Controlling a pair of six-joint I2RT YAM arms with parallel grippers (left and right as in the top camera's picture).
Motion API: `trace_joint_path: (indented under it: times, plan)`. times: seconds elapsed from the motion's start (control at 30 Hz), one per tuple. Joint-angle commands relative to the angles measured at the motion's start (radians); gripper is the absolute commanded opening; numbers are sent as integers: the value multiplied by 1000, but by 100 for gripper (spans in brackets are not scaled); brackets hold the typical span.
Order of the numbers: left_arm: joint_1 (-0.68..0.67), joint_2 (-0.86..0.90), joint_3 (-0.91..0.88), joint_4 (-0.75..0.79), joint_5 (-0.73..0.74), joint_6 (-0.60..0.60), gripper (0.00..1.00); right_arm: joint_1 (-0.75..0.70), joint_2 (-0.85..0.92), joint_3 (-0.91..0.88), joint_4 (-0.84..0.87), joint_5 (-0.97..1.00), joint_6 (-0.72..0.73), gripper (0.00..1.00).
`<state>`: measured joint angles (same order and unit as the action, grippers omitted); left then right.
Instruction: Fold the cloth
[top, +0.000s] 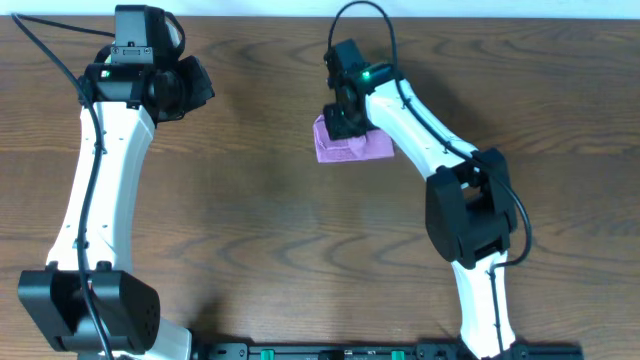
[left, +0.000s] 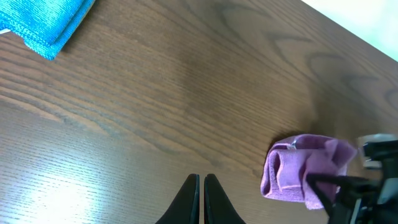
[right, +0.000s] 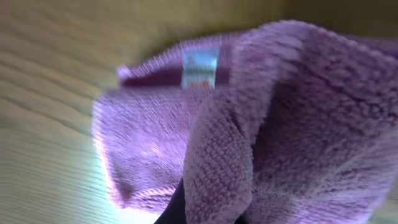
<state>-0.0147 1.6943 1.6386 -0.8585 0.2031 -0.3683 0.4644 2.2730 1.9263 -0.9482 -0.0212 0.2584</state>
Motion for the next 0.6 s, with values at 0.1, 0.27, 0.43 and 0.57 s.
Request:
trace_joint_path:
  times: [0.1,0.27,0.43,0.57]
  plan:
    - [1,-6,4,-5,0,7,6,8,0,25,-3,-14,-5,2]
    - [1,-6,4,-4,0,6,17,27,0,22,17,-220,-2,56]
    - [1,-6,4,3,-4,7,40,18,-6,44,77,-592,-58,49]
    - [1,7,-4,3,-3,8,46,-74,-25,118,-18,-490,-46,2]
